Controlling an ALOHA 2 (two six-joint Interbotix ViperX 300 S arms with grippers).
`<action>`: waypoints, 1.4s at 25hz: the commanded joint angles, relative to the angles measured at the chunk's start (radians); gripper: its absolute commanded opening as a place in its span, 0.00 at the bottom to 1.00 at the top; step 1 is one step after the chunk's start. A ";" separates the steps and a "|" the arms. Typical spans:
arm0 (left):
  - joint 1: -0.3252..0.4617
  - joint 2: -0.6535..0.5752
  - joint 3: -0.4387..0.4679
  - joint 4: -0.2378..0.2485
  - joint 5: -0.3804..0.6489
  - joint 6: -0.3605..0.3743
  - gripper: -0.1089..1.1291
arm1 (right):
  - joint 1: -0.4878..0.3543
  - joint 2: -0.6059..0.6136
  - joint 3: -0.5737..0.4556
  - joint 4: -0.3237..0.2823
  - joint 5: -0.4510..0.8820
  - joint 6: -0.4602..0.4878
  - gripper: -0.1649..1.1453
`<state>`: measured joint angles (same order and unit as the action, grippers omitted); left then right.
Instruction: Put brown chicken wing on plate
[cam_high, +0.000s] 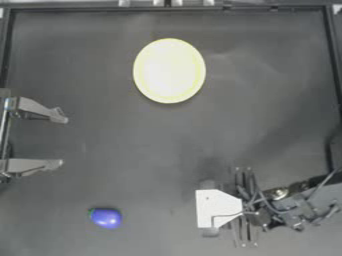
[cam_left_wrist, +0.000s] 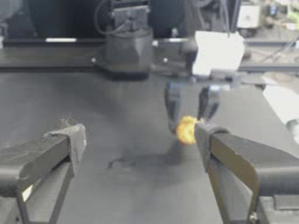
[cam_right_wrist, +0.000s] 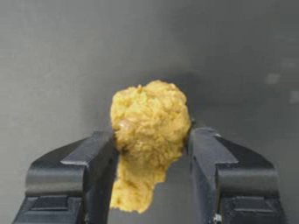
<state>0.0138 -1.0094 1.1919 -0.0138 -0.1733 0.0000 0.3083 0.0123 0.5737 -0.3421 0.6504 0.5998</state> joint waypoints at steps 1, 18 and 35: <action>0.002 0.012 -0.021 -0.002 -0.003 0.000 0.92 | -0.055 -0.086 0.002 -0.014 -0.009 -0.018 0.30; 0.000 0.035 -0.020 -0.002 -0.003 0.000 0.92 | -0.426 -0.207 -0.006 -0.031 -0.101 -0.295 0.29; 0.002 0.069 -0.023 -0.002 -0.005 -0.002 0.92 | -0.744 0.072 -0.345 0.413 -0.008 -0.988 0.29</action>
<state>0.0138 -0.9603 1.1919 -0.0153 -0.1733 0.0000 -0.4126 0.0798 0.2884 0.0414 0.6397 -0.3666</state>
